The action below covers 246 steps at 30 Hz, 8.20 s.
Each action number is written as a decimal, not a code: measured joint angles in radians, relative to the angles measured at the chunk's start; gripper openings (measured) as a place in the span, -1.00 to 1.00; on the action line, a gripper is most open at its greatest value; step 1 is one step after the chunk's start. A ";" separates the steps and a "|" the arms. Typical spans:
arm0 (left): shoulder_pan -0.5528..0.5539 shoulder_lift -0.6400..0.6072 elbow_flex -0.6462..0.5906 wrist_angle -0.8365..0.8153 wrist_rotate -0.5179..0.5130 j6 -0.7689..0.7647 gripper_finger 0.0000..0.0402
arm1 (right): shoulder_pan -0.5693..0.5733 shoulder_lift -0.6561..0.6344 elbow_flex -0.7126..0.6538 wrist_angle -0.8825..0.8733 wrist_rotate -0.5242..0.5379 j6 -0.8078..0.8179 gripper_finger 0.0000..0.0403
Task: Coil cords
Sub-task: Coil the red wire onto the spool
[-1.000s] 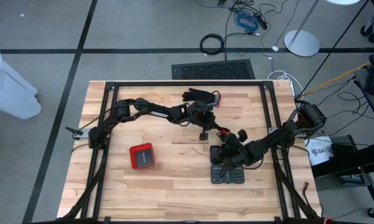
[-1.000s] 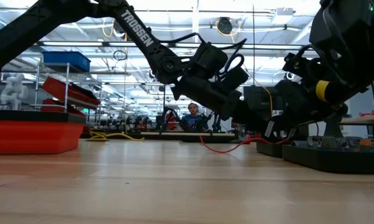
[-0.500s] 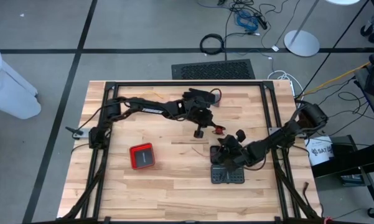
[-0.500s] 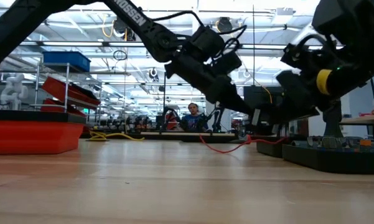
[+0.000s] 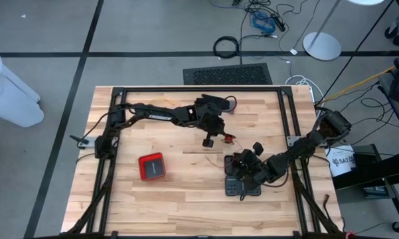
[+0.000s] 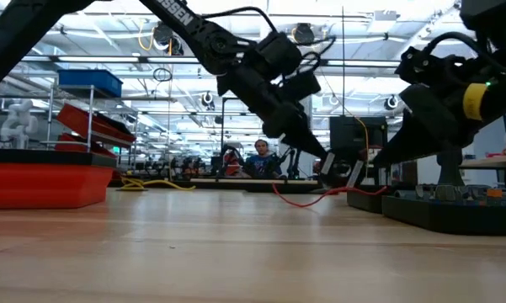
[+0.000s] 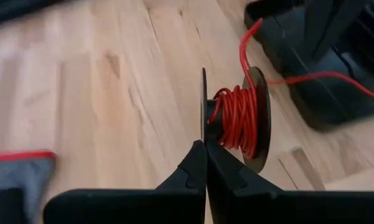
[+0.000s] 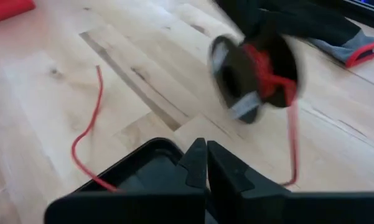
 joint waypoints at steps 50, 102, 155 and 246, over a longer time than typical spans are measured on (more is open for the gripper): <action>-0.165 -0.536 -0.017 -0.237 -0.154 0.205 -1.00 | -0.011 -0.270 0.263 0.091 0.150 -0.823 -0.40; -0.223 -0.483 -0.019 -0.249 -0.150 0.193 -0.83 | -0.050 -0.266 0.265 0.150 0.045 -0.863 -0.85; -0.113 -0.453 -0.019 -0.120 -0.224 0.219 -0.99 | 0.065 -0.308 0.265 -0.195 0.190 -0.569 -0.85; -0.151 -0.437 -0.018 0.070 -0.119 0.276 -1.00 | 0.123 -0.045 0.263 -0.471 0.549 -0.038 -0.71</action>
